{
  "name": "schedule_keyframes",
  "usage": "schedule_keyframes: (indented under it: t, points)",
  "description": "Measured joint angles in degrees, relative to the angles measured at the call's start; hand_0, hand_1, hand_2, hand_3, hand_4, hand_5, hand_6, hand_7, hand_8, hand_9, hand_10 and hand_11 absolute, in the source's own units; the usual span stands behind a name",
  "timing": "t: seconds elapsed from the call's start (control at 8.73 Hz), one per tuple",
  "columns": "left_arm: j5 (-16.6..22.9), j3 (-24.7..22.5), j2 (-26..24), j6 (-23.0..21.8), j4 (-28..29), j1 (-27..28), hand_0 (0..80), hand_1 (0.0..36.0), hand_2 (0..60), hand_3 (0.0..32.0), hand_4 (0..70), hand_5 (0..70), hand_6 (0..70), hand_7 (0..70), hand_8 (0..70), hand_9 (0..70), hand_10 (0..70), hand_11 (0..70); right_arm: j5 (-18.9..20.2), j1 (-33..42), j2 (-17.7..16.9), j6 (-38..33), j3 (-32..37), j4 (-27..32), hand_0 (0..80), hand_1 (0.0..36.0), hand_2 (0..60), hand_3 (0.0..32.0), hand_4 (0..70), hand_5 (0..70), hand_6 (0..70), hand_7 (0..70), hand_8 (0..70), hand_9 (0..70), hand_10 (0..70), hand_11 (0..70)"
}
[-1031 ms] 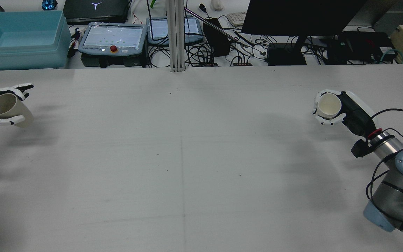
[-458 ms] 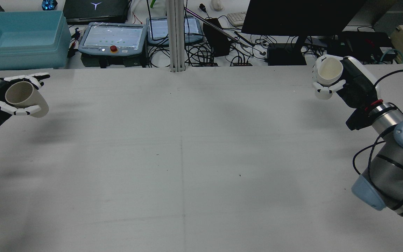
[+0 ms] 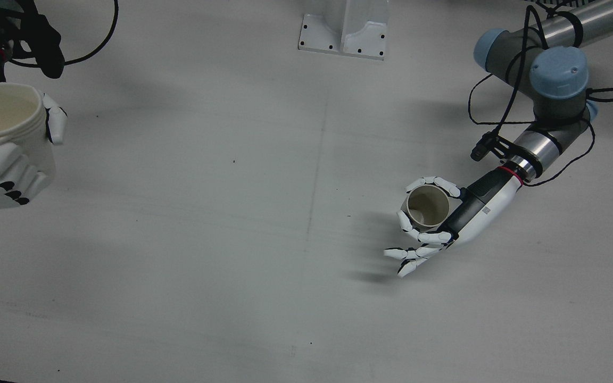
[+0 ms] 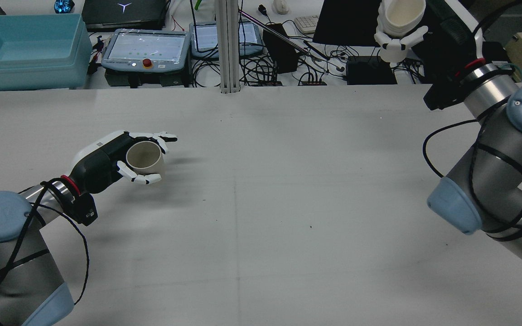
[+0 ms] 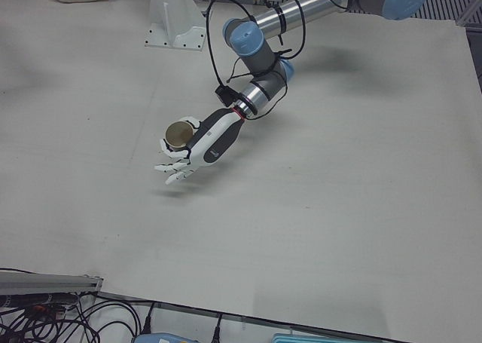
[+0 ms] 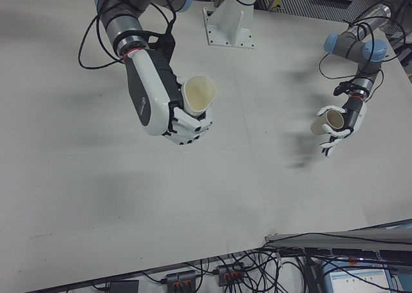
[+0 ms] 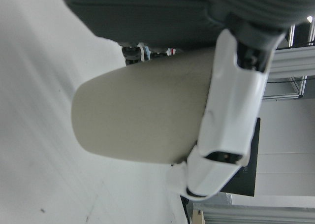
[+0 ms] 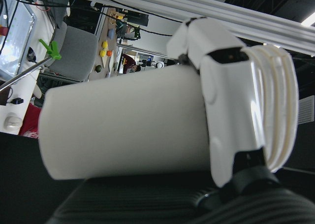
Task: Pour water
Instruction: 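Lift both cups and bring them toward the table center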
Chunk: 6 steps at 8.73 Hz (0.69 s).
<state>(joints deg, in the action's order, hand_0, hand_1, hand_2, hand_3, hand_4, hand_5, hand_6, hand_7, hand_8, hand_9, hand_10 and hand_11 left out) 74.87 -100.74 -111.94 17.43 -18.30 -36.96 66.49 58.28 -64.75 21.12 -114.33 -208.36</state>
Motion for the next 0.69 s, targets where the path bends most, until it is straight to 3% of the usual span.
schedule_keyframes:
  t: [0.34, 0.46, 0.69]
  points:
    - [0.02, 0.80, -4.93, 0.87, -3.19, 2.23, 80.0, 36.0, 60.0, 0.0, 70.0, 70.0, 24.8, 19.8, 9.3, 6.5, 5.3, 11.0, 0.99, -0.24, 15.63, 21.59, -2.27, -6.21, 80.0, 36.0, 60.0, 0.0, 70.0, 70.0, 70.0, 70.0, 48.4, 62.2, 41.2, 60.5]
    - [0.02, 0.76, -7.08, 0.87, -4.87, 2.34, 80.0, 36.0, 60.0, 0.0, 70.0, 70.0, 24.7, 19.7, 9.2, 6.4, 5.3, 11.0, 1.24, -1.37, 19.37, 29.11, -2.34, -7.39, 80.0, 36.0, 60.0, 0.0, 70.0, 70.0, 70.0, 70.0, 46.8, 60.2, 39.0, 57.5]
    - [0.02, 0.78, -11.73, 0.80, -7.89, 2.42, 80.0, 36.0, 60.0, 0.0, 70.0, 70.0, 25.0, 19.8, 9.2, 6.3, 5.3, 10.9, 1.31, -5.54, 21.72, 41.53, -1.91, -8.48, 80.0, 36.0, 60.0, 0.0, 70.0, 70.0, 69.7, 70.0, 44.0, 56.3, 35.8, 53.3]
